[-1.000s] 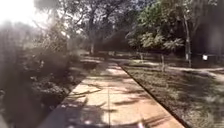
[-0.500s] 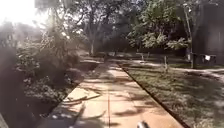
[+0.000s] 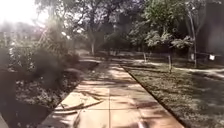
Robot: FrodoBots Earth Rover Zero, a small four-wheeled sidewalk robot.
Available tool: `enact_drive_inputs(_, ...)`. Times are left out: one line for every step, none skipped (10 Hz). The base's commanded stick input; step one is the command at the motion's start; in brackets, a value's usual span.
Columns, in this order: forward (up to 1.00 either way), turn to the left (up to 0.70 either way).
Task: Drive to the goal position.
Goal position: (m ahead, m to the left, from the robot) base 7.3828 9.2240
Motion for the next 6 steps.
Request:
enact_drive_inputs(0.50,0.00)
enact_drive_inputs(0.50,0.00)
enact_drive_inputs(0.50,0.00)
enact_drive_inputs(0.50,0.00)
enact_drive_inputs(0.50,0.00)
enact_drive_inputs(0.50,0.00)
